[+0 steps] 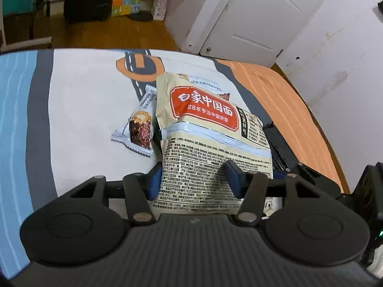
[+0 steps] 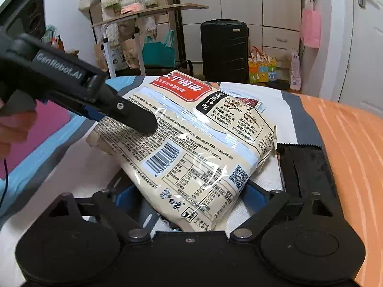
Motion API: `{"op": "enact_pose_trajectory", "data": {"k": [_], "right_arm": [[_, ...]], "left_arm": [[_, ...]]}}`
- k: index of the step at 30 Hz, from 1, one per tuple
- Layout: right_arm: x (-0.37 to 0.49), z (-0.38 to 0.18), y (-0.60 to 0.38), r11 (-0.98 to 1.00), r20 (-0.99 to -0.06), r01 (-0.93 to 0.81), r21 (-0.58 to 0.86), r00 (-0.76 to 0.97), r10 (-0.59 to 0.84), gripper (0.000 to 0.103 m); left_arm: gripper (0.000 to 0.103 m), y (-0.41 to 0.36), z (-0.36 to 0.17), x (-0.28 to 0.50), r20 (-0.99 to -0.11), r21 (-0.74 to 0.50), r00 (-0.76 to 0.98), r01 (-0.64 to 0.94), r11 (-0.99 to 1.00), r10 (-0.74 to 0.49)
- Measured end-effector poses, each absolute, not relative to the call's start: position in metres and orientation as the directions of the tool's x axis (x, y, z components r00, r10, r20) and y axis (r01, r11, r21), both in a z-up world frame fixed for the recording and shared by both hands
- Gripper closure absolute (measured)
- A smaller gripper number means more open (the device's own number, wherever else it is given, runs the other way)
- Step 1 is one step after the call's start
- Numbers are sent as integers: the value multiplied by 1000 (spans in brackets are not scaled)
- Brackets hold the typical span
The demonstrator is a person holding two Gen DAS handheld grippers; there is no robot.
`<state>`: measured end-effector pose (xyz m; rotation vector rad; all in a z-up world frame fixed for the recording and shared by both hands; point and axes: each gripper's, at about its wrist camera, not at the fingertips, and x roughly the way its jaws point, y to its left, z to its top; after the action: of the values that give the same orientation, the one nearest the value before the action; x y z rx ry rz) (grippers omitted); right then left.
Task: Organize snacks
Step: 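Grasp the cream red-label noodle bag with both grippers together, then carry the noodle bag with both grippers and lower it into the pink box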
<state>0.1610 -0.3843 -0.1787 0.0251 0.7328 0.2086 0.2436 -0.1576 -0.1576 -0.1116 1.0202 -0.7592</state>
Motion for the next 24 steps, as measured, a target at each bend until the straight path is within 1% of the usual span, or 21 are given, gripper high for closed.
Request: {"op": "enact_pose_trajectory", "data": {"k": [4,6,7,8,10,18,24], "right_arm": [[157,-177,-379,980,-659,-184,69,729,184,14],[156,-175,-377,981,-660,-187,55,730,176,14],[155,-174,-376,981,-662,-187,50,730,173,16],[155,-173,-375,981,-662,-187,45,730,169,22],[153,-167,-369,982,-667,-186,26,728,155,22],[143,-156,-360,983,-677,-182,29,720,153,22],[129,-140,-349,983,-701,-170,71,693,171,22]], "left_arm": [[59,-161,-156,238,-738,-406,296,524,749,-607],[60,-165,-155,236,-745,-395,301,519,758,-595],[62,-165,-153,235,-746,-392,302,521,758,-594],[63,-164,-153,236,-748,-393,296,525,755,-595],[64,-163,-151,236,-749,-400,287,523,752,-597],[64,-158,-142,224,-768,-361,272,564,742,-580],[62,-151,-124,210,-808,-327,231,589,739,-541]]}}
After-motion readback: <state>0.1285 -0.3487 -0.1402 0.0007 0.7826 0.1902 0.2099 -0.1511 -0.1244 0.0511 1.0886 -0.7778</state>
